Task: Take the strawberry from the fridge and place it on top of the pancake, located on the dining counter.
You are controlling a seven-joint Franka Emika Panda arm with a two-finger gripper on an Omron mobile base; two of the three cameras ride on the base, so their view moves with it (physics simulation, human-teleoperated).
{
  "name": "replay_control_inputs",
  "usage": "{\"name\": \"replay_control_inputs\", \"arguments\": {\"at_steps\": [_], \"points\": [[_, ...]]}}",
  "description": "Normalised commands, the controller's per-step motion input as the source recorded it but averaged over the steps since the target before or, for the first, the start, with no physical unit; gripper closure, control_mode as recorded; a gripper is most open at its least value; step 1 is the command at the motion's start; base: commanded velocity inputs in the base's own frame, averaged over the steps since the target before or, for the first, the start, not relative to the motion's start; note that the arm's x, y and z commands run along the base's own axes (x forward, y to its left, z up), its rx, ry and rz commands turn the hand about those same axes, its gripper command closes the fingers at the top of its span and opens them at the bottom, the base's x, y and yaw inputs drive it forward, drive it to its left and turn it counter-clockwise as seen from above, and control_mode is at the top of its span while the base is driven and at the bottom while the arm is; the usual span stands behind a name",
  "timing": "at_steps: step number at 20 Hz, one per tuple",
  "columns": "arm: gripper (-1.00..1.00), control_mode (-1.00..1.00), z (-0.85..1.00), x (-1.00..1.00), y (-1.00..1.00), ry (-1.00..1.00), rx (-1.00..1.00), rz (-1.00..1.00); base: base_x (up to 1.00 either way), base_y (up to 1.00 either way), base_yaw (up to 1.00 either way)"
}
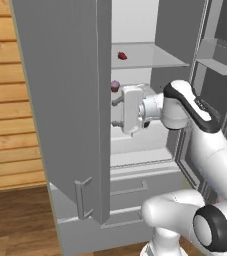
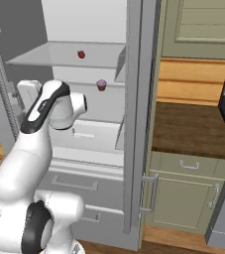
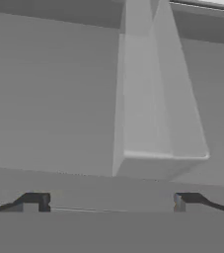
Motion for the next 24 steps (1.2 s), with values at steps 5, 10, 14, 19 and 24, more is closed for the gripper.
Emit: {"name": "replay_control_inputs", "arguments": {"at_steps": [5, 10, 14, 19, 24], "points": [[-1.00, -1.00, -0.04, 0.33, 0.73, -0.06, 0.00, 0.10, 0.00, 0.00, 0.00], [-1.00, -1.00, 0.00, 0.00, 0.97, -0.05, 0.00, 0.01, 0.00, 0.00, 0.00], [-1.00, -1.00, 0.00, -0.16, 1.00, -0.02, 0.00, -0.04, 0.00, 0.00, 0.00], [-1.00, -1.00, 0.00, -0.12, 1.00, -0.05, 0.00, -0.11, 0.00, 0.00, 0.00], [-1.00, -1.00, 0.00, -0.05, 1.00, -0.06, -0.01, -0.13, 0.00, 0.00, 0.00]]}}
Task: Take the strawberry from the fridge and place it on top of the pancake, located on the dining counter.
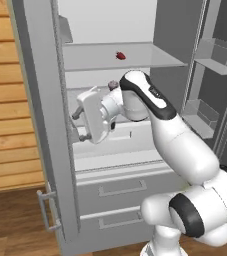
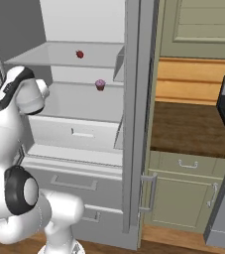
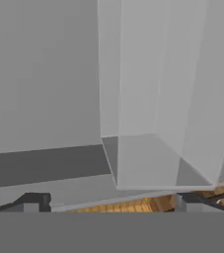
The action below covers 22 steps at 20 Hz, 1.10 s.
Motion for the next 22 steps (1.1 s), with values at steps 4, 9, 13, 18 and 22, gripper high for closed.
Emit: {"name": "replay_control_inputs", "arguments": {"at_steps": [4, 9, 13, 18, 22], "points": [[-1.00, -1.00, 0.00, -0.01, 0.78, -0.11, 0.00, -0.11, 0.00, 0.00, 0.00], [-1.00, -1.00, 0.00, 0.00, 0.48, -0.13, 0.00, -0.05, 0.00, 0.00, 0.00], [-1.00, -1.00, 0.00, 0.00, -0.01, -0.03, -0.04, -0.05, 0.00, 0.00, 0.00], [-1.00, -1.00, 0.08, 0.00, -0.65, 0.00, -0.08, -0.16, 0.00, 0.00, 0.00], [-1.00, -1.00, 0.01, 0.00, -0.89, -0.01, -0.27, -0.21, 0.00, 0.00, 0.00]]}}
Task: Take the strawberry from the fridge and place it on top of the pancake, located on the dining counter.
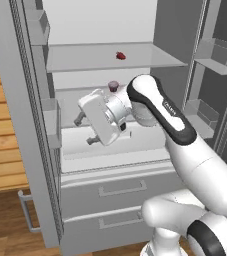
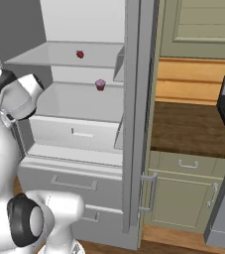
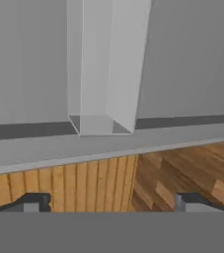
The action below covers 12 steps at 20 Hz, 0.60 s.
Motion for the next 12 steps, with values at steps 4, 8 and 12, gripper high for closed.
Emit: {"name": "replay_control_inputs", "arguments": {"at_steps": [4, 8, 12], "points": [[-1.00, -1.00, -0.09, 0.00, -0.76, -0.13, -0.61, -0.20, 0.00, 0.00, 0.00], [-1.00, -1.00, -0.18, 0.00, -0.91, -0.19, -0.81, -0.17, 0.00, 0.00, 0.00], [-1.00, -1.00, -0.31, -0.20, -1.00, -0.14, -0.68, -0.24, 0.00, 0.00, 0.00]]}}
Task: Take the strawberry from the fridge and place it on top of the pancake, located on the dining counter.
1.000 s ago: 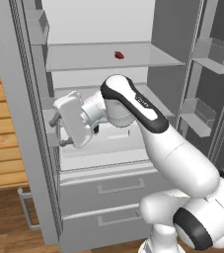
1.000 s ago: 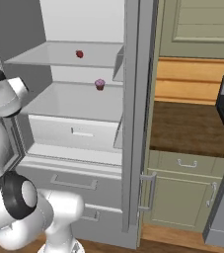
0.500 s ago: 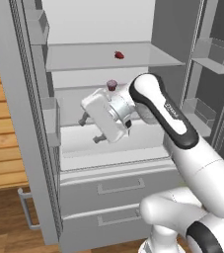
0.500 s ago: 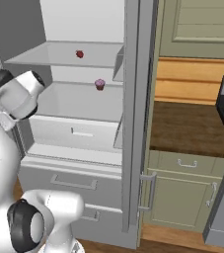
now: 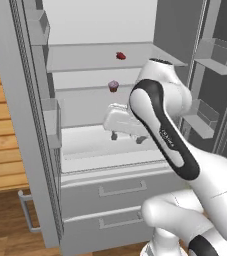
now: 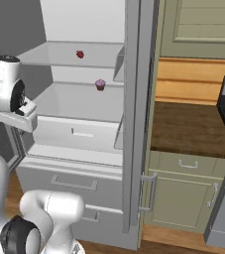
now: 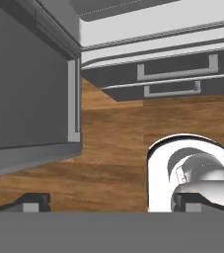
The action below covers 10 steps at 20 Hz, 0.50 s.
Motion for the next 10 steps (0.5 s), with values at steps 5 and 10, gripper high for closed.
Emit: {"name": "replay_control_inputs", "arguments": {"at_steps": [5, 10], "points": [[-1.00, -1.00, -0.23, -0.18, -1.00, 0.01, -0.47, -0.25, 0.00, 0.00, 0.00], [-1.00, -1.00, -0.46, -0.08, -1.00, 0.05, -0.26, -0.14, 0.00, 0.00, 0.00]]}}
